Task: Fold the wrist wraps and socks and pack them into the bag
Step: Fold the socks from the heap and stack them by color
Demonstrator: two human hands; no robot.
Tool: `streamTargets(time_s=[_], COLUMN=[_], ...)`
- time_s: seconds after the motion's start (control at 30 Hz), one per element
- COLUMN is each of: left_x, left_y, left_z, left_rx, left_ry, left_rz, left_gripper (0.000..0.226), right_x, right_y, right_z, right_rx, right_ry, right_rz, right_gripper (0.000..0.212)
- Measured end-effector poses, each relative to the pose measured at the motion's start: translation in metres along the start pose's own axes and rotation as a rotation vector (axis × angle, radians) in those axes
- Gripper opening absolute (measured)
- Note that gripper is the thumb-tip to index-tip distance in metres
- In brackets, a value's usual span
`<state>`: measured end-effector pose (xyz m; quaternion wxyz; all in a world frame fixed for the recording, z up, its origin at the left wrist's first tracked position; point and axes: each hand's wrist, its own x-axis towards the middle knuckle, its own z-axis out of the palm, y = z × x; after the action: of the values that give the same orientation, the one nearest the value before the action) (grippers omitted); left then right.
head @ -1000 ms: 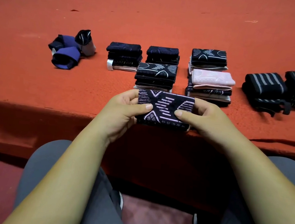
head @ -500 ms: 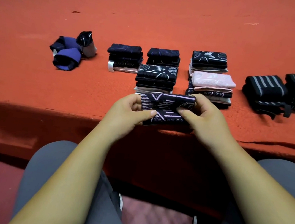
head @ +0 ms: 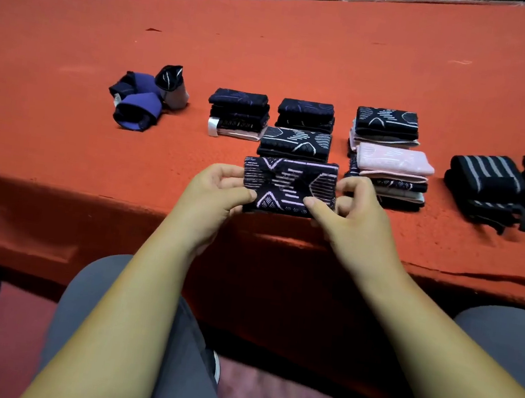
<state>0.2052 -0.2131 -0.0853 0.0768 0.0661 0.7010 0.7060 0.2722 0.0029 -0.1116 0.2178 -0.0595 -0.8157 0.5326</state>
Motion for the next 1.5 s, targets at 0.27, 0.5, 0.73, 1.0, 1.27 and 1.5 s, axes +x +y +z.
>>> streamTargets(time_s=[0.27, 0.5, 0.73, 1.0, 1.27, 1.5], left_x=[0.018, 0.062, 0.120, 0.149, 0.153, 0.150], left_y=[-0.001, 0.002, -0.001, -0.035, -0.033, -0.028], left_z=[-0.050, -0.092, -0.102, -0.107, -0.123, -0.139], left_rx=[0.199, 0.343, 0.516, 0.744, 0.638, 0.450], left_ry=[0.270, 0.454, 0.390, 0.333, 0.233, 0.258], left_rz=[0.170, 0.188, 0.078, 0.098, 0.072, 0.025], left_gripper=[0.021, 0.026, 0.044, 0.034, 0.033, 0.025], right_x=[0.010, 0.040, 0.072, 0.071, 0.067, 0.066], right_y=[-0.030, -0.052, -0.058, -0.033, -0.030, -0.029], right_z=[0.055, 0.116, 0.161, 0.182, 0.184, 0.178], right_rx=[-0.114, -0.209, -0.464, -0.743, -0.681, -0.520], right_ry=[-0.018, -0.146, -0.309, -0.219, -0.200, -0.176], right_rz=[-0.140, -0.174, -0.047, -0.074, -0.100, -0.255], right_gripper=[0.020, 0.034, 0.044, 0.045, 0.055, 0.030])
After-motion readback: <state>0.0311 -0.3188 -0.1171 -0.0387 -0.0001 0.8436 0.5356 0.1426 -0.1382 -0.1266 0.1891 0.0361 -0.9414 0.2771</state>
